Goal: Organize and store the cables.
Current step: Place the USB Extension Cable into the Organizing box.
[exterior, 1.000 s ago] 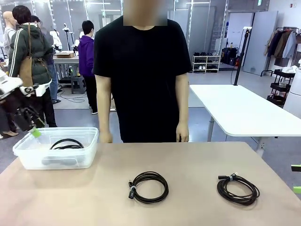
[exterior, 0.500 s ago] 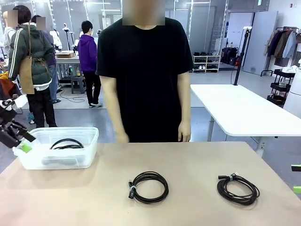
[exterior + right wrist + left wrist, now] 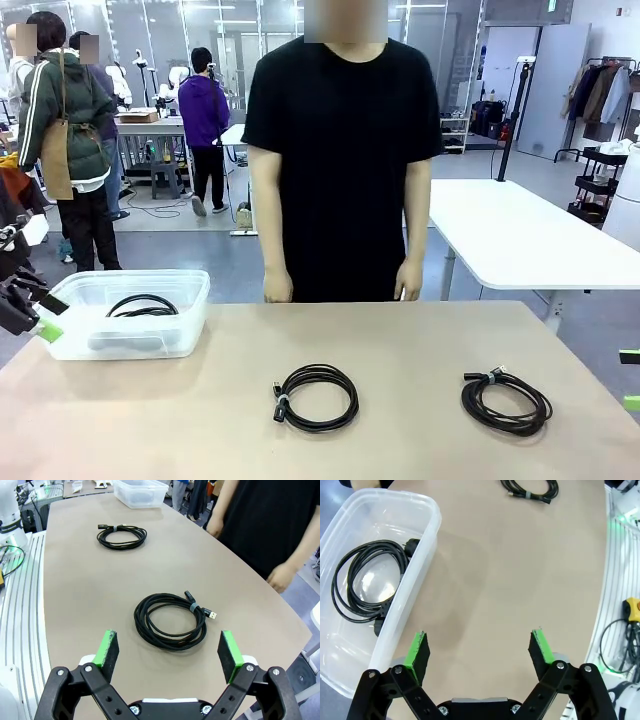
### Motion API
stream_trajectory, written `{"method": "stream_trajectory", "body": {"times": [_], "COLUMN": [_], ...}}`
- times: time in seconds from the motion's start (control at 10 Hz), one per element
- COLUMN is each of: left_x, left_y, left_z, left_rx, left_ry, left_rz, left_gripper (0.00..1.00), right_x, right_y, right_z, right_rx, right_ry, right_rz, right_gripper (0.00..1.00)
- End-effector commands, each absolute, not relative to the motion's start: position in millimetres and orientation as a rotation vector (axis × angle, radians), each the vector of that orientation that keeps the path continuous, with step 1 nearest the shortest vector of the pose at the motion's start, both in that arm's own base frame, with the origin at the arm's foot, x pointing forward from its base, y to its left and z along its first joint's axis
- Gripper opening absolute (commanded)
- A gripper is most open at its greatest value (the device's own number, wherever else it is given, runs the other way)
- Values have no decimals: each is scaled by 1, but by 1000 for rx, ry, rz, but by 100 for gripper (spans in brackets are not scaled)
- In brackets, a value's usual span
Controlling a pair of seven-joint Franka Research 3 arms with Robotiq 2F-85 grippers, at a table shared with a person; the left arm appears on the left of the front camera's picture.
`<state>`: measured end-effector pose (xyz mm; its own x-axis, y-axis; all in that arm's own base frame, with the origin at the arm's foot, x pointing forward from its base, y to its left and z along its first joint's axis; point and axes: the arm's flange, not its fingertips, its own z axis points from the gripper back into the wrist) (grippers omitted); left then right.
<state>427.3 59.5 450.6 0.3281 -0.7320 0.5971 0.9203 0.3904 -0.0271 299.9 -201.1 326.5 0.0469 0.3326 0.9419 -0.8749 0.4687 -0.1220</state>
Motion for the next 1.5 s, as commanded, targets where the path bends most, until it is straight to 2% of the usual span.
{"method": "stream_trajectory", "body": {"times": [0.0,0.5,0.6,0.7,0.8,1.0,1.4], "left_x": [434,429,425,422,421,400,384], "left_y": [60,58,46,23,0,-52,-177], "left_z": [452,448,457,461,455,470,495], "left_rx": [-411,-407,-431,-444,-398,-444,-301], "left_ry": [-535,-546,-600,-581,-403,-378,-245], "left_rz": [-1125,-1121,-1151,-1169,-1063,-1082,-1058], "left_gripper": [100,100,100,100,100,100,100], "right_x": [300,300,300,300,300,300,300], "right_y": [-201,-201,-201,-201,-201,-201,-201], "right_z": [330,330,330,330,330,330,330], "right_rx": [581,581,581,581,581,581,581], "right_ry": [-1193,-1193,-1193,-1193,-1193,-1193,-1193], "right_rz": [991,991,991,991,991,991,991], "right_gripper": [100,100,100,100,100,100,100]}}
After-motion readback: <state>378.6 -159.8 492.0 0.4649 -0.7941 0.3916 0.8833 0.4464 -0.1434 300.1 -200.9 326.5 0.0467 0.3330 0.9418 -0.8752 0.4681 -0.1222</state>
